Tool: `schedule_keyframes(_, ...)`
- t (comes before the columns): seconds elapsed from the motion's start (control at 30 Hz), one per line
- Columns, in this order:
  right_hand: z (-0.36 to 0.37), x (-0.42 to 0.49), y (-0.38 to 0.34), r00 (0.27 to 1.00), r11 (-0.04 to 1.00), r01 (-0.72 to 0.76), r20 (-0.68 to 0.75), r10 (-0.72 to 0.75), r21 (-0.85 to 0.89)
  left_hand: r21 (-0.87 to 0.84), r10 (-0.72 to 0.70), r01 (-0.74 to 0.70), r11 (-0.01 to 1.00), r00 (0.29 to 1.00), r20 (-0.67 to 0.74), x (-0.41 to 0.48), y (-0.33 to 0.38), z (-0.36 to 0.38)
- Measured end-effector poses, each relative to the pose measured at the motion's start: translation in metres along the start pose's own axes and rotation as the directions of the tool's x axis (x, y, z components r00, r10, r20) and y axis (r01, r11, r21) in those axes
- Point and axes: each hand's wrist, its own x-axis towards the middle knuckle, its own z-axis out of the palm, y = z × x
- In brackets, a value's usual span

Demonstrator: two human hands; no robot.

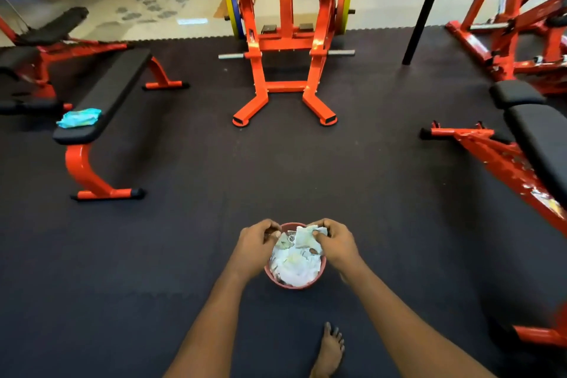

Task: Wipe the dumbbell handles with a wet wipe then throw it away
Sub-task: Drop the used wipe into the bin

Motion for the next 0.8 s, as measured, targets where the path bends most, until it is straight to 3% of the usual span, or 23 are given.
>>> schedule_keyframes(0.37, 0.046, 0.144, 0.087, 0.974, 0.979, -0.203, 0.093, 0.205, -0.030, -0.055, -0.262, 0.265, 0.963, 0.963, 0.065, 0.121, -0.089, 0.110)
schedule_keyframes(0.7, 0.146, 0.243, 0.268, 0.910, 0.913, -0.408, 0.076, 0.409, -0.025, 0.111, -0.413, 0.399, 0.910, 0.889, 0.197, 0.199, -0.267, 0.234)
schedule_keyframes(0.8, 0.166, 0.254, 0.311, 0.893, 0.900, -0.423, 0.118, 0.434, -0.107, 0.148, -0.451, 0.428, 0.892, 0.866, 0.217, 0.207, -0.305, 0.259)
